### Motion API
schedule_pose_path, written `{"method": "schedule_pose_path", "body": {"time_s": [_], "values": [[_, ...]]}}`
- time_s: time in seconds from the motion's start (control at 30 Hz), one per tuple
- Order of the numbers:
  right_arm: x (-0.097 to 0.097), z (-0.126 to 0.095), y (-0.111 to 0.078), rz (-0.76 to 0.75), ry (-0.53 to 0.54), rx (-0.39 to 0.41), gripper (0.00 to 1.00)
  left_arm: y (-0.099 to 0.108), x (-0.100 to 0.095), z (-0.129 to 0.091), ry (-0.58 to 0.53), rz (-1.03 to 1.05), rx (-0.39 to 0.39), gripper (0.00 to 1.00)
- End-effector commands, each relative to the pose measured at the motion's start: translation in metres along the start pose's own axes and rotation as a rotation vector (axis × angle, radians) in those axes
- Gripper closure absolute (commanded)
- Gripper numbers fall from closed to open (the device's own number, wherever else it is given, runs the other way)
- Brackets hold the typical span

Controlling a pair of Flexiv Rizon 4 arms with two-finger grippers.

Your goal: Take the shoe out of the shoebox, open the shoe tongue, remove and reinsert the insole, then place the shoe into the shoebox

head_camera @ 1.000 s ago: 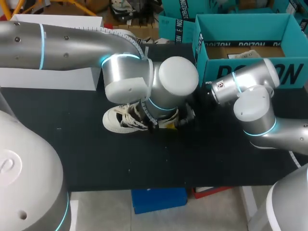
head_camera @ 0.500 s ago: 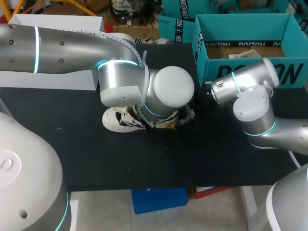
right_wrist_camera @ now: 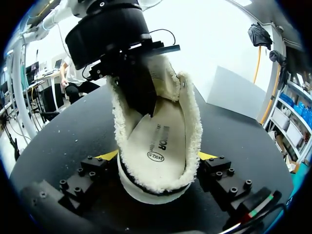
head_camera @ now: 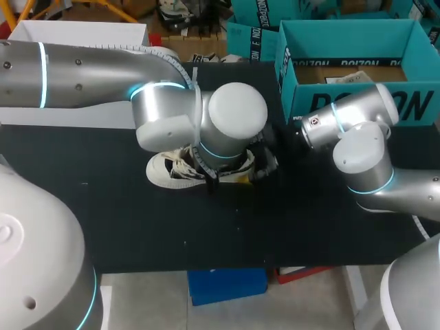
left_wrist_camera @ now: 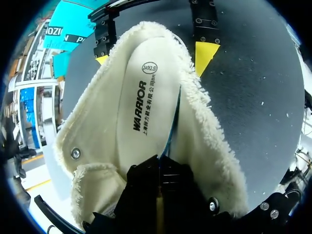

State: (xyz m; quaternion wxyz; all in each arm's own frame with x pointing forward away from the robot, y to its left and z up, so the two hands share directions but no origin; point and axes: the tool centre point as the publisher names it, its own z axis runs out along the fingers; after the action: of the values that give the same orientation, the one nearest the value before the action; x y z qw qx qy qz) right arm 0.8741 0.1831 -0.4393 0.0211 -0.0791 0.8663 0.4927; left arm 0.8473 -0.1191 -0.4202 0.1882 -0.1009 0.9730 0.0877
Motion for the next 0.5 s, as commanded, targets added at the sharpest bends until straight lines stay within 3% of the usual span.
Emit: {"method": "schedule_pose_path", "body": {"time_s": [0.03, 0.5], "values": [[-0.001, 0.002, -0.004, 0.001, 0.000, 0.002, 1.00, 0.016, -0.007, 0.139, 0.062, 0.005, 0.067, 1.00], [-0.001, 0.002, -0.004, 0.001, 0.000, 0.002, 1.00, 0.007, 0.003, 0.109, 0.193, 0.024, 0.141, 1.00]]}}
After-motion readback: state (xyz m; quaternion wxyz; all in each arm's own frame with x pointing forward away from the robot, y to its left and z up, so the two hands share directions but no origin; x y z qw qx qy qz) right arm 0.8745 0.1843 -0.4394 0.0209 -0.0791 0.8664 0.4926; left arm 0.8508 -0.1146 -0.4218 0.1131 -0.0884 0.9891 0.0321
